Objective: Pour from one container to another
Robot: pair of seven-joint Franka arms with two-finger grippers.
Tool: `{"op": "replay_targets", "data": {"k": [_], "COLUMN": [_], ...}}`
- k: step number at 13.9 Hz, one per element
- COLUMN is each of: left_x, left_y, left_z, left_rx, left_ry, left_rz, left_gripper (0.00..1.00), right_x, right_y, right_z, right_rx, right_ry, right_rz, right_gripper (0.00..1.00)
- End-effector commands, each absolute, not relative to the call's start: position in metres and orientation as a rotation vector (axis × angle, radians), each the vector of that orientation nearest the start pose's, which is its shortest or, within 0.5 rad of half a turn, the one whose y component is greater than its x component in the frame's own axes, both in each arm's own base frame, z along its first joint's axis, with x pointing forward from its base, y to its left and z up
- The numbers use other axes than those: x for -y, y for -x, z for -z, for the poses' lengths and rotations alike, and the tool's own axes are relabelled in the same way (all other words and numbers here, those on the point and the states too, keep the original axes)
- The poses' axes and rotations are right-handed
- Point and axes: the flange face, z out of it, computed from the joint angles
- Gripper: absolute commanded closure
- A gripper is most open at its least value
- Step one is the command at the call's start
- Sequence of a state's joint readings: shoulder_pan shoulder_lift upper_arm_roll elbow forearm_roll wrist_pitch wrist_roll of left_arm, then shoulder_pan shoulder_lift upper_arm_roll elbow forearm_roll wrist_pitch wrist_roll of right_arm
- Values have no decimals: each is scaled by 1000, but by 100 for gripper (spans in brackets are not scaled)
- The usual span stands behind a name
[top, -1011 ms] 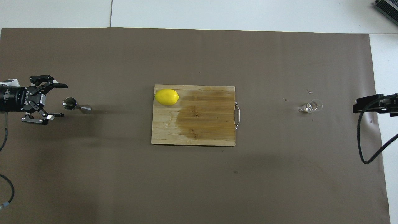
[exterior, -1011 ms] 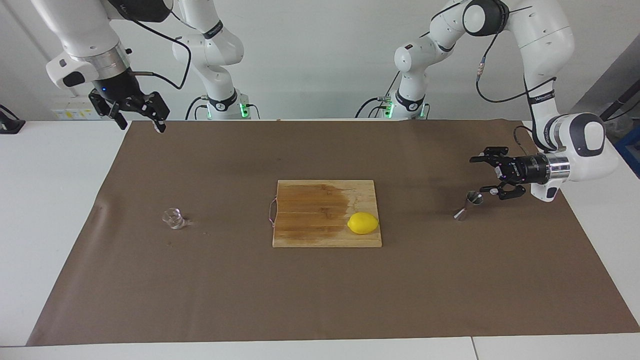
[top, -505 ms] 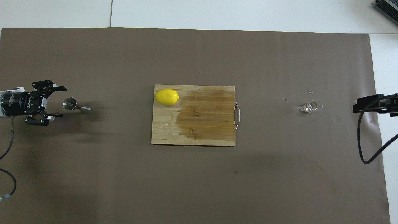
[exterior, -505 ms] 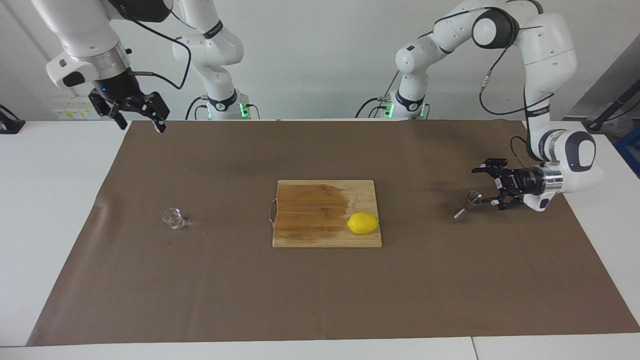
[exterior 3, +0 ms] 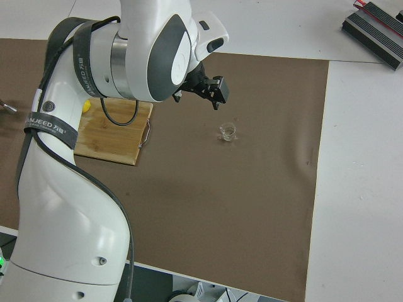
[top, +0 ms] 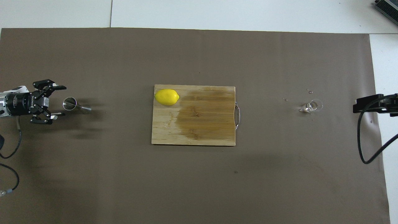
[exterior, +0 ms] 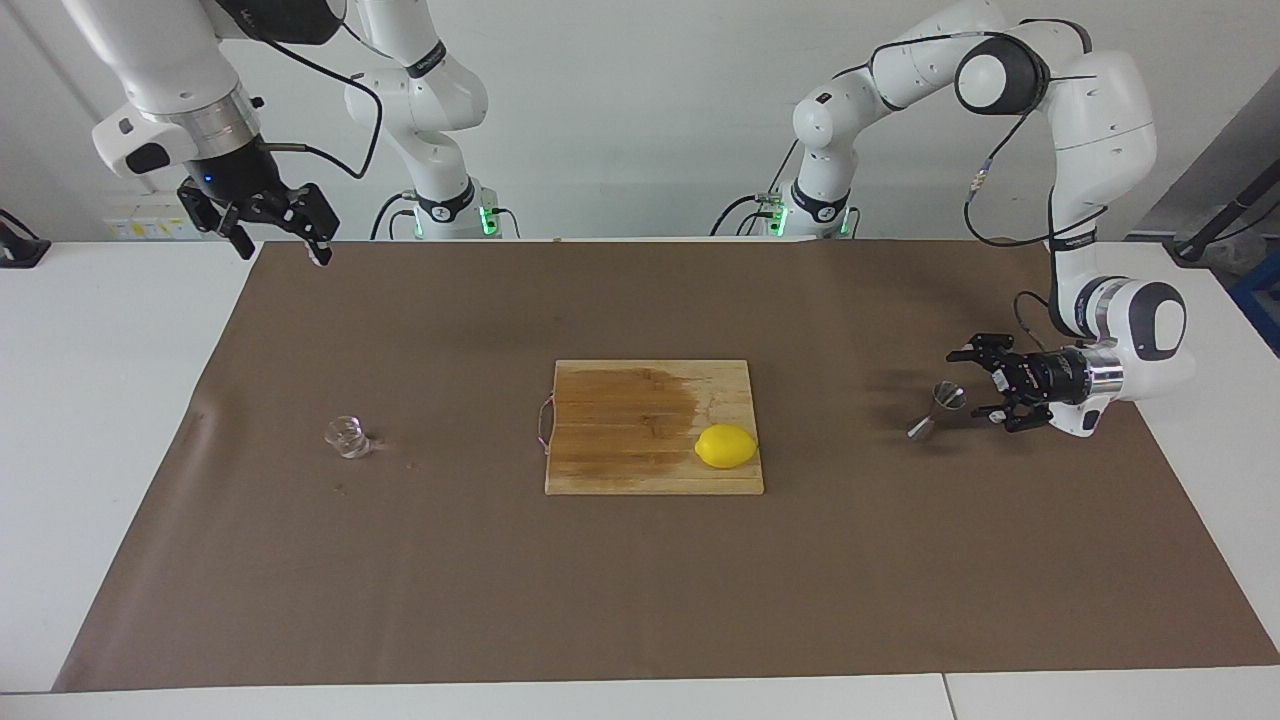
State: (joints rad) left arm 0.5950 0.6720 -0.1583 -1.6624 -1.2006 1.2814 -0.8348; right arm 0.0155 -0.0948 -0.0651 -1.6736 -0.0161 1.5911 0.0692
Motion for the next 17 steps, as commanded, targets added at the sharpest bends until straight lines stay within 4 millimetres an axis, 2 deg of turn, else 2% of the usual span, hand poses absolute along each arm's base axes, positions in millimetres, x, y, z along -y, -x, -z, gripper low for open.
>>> {"op": "replay_targets", "data": {"k": [1, 10, 17], "left_x": [-163, -161, -158], "left_y": [-600, -593, -589], "left_z": [-259, -232, -222], "left_rx": [-1210, -1257, -1252], "left_ry": [-1147, -1185, -1207], "left_rz": [1244, 1249, 1224], "left_gripper": [0, 0, 0], "right_x": [30, 30, 30], "right_y": [-519, -518, -518], "right_z": [-630, -630, -630], "right_rx": [-170, -170, -170], "right_ry": [3121, 3121, 3121], "right_rz": [23, 21, 21], "right_gripper": [0, 0, 0]}}
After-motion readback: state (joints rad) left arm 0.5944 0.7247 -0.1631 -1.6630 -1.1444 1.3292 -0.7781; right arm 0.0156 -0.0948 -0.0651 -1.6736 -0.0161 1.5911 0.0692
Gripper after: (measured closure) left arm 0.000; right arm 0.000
